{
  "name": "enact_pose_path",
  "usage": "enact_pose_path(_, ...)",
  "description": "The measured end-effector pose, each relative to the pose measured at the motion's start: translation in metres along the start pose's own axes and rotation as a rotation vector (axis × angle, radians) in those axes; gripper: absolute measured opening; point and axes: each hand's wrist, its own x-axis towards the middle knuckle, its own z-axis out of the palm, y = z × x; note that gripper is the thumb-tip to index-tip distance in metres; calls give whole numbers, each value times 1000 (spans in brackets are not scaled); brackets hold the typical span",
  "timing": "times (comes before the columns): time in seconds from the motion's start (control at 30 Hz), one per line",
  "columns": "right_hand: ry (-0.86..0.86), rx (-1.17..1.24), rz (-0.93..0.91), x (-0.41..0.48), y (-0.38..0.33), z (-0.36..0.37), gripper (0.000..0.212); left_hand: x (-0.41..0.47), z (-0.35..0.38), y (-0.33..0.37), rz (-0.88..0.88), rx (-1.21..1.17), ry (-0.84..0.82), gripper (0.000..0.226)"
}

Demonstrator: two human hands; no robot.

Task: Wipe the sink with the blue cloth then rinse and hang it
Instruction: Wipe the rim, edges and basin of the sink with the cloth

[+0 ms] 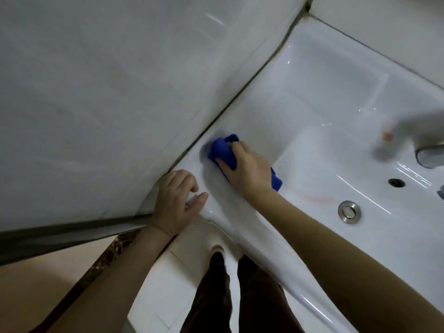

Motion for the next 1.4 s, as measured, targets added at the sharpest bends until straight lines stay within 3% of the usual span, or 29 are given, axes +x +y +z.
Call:
enact_pose_path(0.17,-230,121,-102,-29,-26,3,31,-3,-11,4,-157,-195,-47,15)
enact_pose_path(0.27,-288,245,24,-47,-25,-7,23,-1,-18,8,-213,-254,-109,14)
enact_pose_path(0.33,-287,276,142,-71,-20,-18,22,0,-22,9,-169,-171,-172,17)
enact_pose_path(0.43,-216,209,314,-126,-7,-38,29,0,-24,4,61,35,-252,25)
enact_pose_path(0.53,-101,55,462,-164,-13,-47,42,0,-31,-5,153,57,-312,25)
enact_pose_path(0.63,-5,-78,544,-144,-49,-28,48,2,-35,-4,171,4,-313,19)
enact_pose_path(0.77,41,-147,516,-98,-89,3,54,2,-39,-11,322,-10,-288,11)
enact_pose_path(0.9,99,-188,613,-145,-72,-12,56,1,-42,-16,286,16,-336,17)
enact_pose_path(1.1,246,-212,940,-218,-40,-48,52,-2,-39,-14,247,45,-322,11)
enact_pose_path(1.3,232,-166,774,-115,-101,12,46,-3,-36,-17,271,63,-341,17)
enact_pose_path(1.4,273,-147,750,-116,-100,13,48,-2,-37,-19,269,63,-353,26)
